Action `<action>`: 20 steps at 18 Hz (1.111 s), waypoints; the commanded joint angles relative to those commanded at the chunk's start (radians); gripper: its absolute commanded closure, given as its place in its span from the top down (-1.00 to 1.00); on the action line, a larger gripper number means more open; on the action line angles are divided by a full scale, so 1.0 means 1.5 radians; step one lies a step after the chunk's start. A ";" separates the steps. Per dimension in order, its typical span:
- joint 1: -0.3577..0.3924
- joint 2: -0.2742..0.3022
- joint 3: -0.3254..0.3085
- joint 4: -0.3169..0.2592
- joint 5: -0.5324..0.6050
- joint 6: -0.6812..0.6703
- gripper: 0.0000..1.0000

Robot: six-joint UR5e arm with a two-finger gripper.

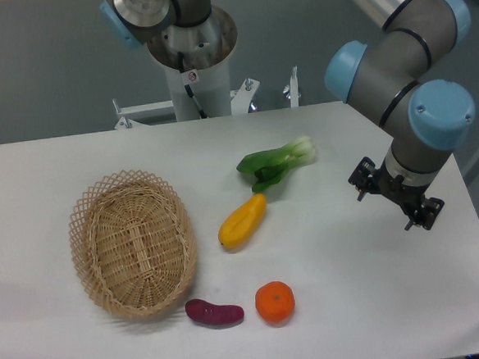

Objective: Pick up the green vegetable from the table
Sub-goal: 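Move the open gripper toward the green bok choy and lower it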

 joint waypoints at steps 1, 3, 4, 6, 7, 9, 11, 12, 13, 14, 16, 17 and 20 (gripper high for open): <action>0.000 0.000 0.000 0.000 0.000 0.000 1.00; 0.000 0.000 0.000 0.000 0.000 0.000 1.00; 0.000 0.000 0.000 0.000 0.000 -0.001 1.00; 0.000 0.000 0.000 0.000 -0.004 -0.003 1.00; 0.000 0.001 -0.001 0.000 -0.008 -0.006 1.00; 0.000 0.009 -0.009 -0.001 -0.022 -0.010 1.00; -0.002 0.022 -0.027 0.000 -0.054 -0.030 1.00; -0.002 0.030 -0.035 -0.001 -0.058 -0.045 1.00; -0.005 0.037 -0.040 -0.001 -0.059 -0.059 1.00; -0.008 0.041 -0.052 -0.001 -0.061 -0.071 1.00; -0.017 0.058 -0.083 -0.001 -0.060 -0.094 1.00; -0.023 0.067 -0.098 -0.001 -0.060 -0.099 1.00; -0.027 0.091 -0.142 0.000 -0.059 -0.101 1.00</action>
